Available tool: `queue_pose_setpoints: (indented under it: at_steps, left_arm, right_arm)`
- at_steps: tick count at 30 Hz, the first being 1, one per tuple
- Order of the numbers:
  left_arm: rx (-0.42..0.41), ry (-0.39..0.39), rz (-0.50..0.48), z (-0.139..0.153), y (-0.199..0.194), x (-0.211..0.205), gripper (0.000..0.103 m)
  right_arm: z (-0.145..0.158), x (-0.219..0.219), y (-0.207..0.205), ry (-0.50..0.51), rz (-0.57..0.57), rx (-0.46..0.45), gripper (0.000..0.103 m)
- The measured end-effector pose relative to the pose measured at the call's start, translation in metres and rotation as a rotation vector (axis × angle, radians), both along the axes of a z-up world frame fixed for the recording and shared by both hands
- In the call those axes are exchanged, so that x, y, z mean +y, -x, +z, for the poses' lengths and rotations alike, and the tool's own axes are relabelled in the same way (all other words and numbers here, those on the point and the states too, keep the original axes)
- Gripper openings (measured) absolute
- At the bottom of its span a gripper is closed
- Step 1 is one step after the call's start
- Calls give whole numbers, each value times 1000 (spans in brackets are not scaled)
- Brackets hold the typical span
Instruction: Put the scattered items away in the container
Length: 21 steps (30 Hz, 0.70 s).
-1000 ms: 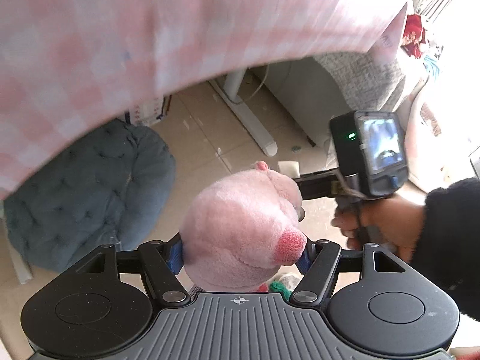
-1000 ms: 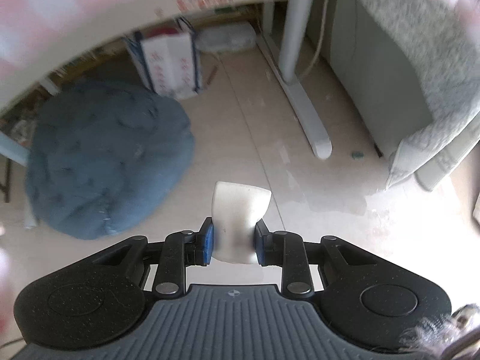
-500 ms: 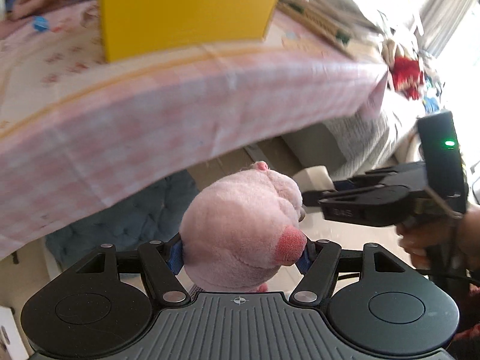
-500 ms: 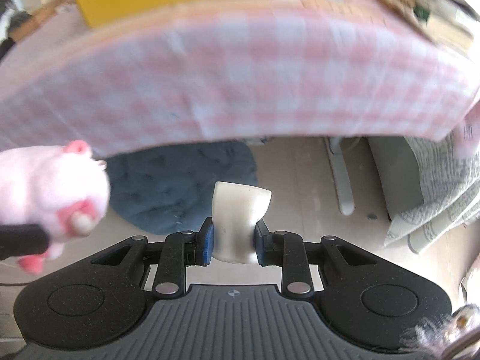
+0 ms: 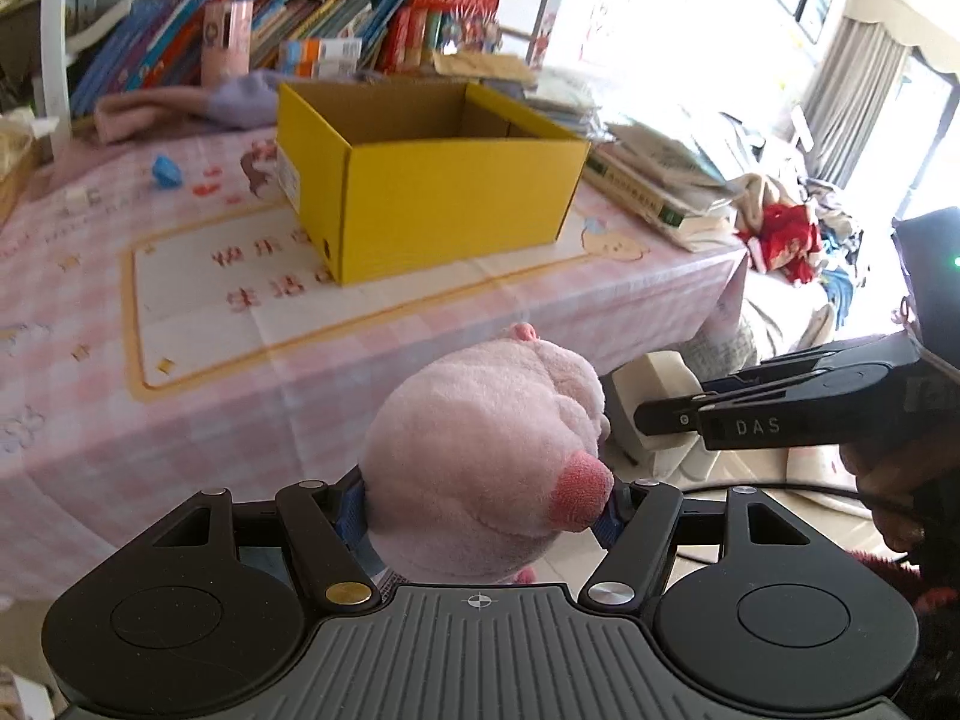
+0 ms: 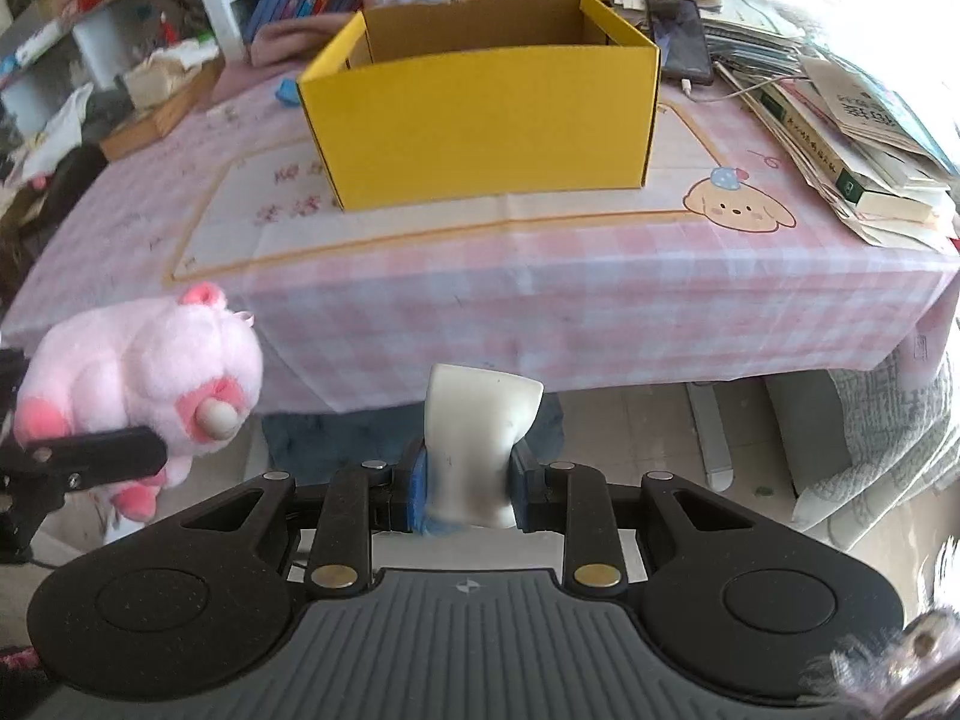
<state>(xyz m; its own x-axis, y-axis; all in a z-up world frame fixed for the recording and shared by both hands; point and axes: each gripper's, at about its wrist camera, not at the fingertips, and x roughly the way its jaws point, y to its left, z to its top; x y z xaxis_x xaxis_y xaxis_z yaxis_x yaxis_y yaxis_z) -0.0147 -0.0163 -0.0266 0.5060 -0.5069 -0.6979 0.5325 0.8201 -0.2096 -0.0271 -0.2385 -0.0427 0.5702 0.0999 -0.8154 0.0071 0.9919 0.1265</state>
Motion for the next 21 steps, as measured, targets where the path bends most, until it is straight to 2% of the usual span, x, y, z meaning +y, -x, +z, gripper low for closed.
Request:
queue_pose_setpoints:
  at_steps: [6,13,21]
  left_arm:
    - [-78,22,-4,14,1,28,68]
    - [-111,49,-43,22,-5,41,68]
    - [-160,86,-64,37,-24,36,68]
  right_arm:
    - [17,30,-2,24,-13,-47,25]
    - [35,56,4,71,-7,-115,25]
    - [62,49,-15,119,-32,-214,25]
